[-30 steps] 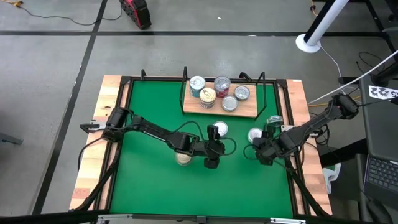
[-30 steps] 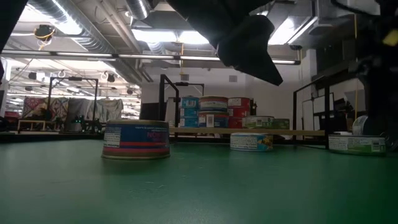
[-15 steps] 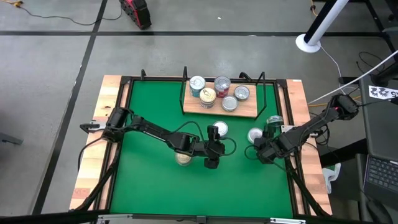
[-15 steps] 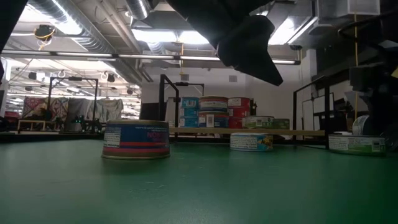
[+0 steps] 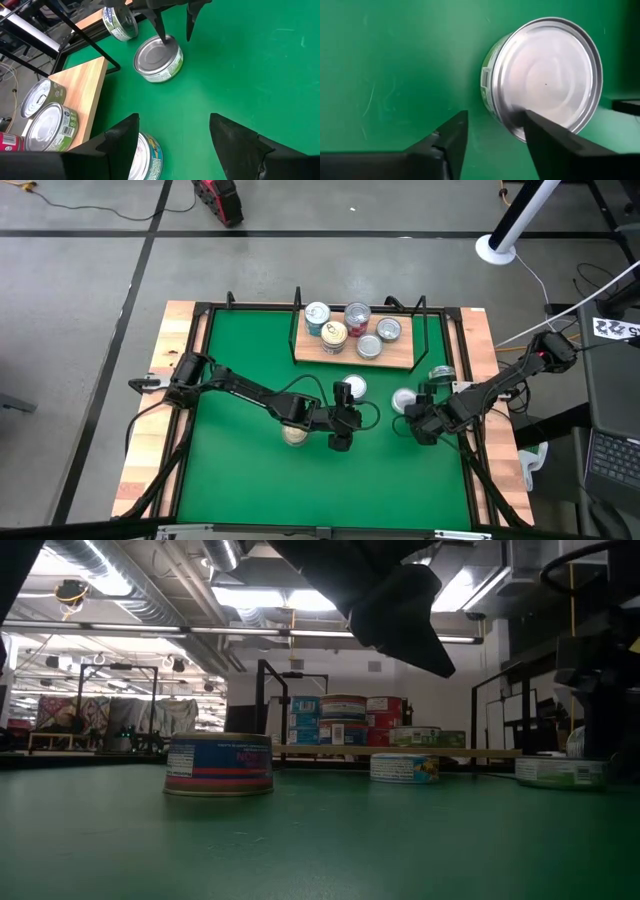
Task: Stack canned seafood by type on shelf
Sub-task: Stack the green white tuna can on top of the green white tuna can on the shelf
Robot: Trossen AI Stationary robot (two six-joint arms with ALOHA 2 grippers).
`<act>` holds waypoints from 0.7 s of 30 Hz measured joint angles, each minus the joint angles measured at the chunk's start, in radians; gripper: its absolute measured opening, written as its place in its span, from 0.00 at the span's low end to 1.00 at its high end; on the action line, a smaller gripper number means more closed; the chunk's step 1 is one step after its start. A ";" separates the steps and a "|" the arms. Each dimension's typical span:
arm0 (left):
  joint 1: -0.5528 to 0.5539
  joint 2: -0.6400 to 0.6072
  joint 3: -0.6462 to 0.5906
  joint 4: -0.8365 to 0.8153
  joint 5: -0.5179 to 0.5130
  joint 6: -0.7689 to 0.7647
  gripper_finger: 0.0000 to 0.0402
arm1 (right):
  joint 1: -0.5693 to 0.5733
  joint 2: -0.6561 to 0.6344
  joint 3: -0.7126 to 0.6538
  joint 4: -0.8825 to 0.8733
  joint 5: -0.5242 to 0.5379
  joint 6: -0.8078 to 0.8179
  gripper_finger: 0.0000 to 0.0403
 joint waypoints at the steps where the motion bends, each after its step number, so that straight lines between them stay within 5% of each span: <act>1: 0.000 0.000 0.000 0.000 0.000 0.000 0.60 | 0.000 0.000 0.000 0.002 0.002 -0.006 0.44; 21: 0.001 0.000 0.000 0.005 0.000 -0.003 0.60 | 0.000 0.000 0.000 0.013 0.021 -0.030 0.10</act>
